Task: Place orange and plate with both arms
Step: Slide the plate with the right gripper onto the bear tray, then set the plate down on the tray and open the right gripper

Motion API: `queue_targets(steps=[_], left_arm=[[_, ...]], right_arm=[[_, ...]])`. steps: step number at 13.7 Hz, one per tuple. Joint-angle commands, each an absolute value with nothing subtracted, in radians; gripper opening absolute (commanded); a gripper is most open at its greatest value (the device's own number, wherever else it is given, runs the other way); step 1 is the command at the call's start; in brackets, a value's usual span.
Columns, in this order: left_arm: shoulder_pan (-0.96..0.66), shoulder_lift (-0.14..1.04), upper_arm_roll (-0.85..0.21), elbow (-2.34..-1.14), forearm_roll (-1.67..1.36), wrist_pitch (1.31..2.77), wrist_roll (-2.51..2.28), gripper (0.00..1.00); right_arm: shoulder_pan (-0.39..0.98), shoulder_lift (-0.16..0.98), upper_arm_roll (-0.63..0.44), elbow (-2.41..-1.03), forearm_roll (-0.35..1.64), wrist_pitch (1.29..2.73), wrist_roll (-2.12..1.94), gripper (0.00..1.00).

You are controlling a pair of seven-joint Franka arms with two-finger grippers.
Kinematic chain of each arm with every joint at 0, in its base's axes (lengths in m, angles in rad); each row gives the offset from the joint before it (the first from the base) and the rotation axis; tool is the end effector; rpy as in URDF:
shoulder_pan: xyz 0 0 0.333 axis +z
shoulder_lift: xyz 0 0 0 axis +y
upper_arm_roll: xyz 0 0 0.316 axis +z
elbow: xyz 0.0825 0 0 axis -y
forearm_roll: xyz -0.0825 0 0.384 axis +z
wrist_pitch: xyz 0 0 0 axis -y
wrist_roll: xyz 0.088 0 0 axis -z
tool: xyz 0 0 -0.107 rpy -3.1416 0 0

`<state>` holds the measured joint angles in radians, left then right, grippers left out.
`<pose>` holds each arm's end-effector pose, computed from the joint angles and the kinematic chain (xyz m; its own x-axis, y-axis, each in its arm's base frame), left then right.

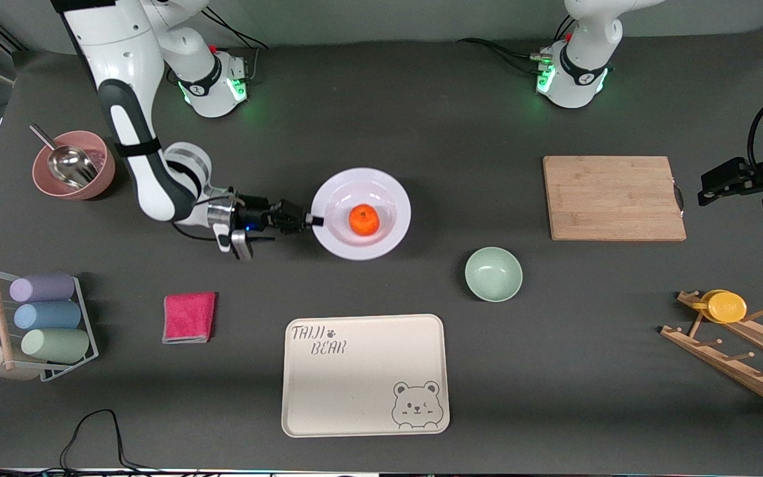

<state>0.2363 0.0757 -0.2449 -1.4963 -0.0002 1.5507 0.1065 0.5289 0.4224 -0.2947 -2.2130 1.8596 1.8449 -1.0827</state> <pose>0.5753 0.0006 0.6163 0.9933 -0.1145 -0.0170 -0.1142 -0.9933 0.0205 0.5064 0.1971 0.2036 0.9912 -0.1193 0.0576 0.0311 -0.2125 -0.9767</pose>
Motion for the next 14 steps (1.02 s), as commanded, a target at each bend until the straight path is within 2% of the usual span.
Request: queue_targets(steps=[1, 3, 7, 11, 14], left_arm=[[0.105, 0.038, -0.125, -1.531, -0.015, 1.569, 0.127, 1.00], [0.031, 0.038, -0.052, -1.529, -0.014, 1.569, 0.127, 1.00], [0.026, 0.038, -0.063, -1.525, -0.015, 1.568, 0.127, 1.00], [0.029, 0.035, -0.074, -1.526, -0.028, 1.566, 0.127, 1.00], [0.029, 0.035, -0.074, -1.526, -0.028, 1.568, 0.127, 1.00]], right_arm=[[0.531, 0.601, -0.337, -1.928, 1.842, 1.825, -0.932, 0.00], [0.531, 0.723, -0.368, -1.734, 1.856, 1.825, -0.829, 0.00], [0.499, 0.935, -0.382, -1.375, 1.913, 1.828, -0.678, 0.00], [0.476, 1.092, -0.410, -1.174, 2.014, 1.864, -0.664, 0.00], [0.468, 1.150, -0.402, -1.108, 2.019, 1.952, -0.669, 0.00]])
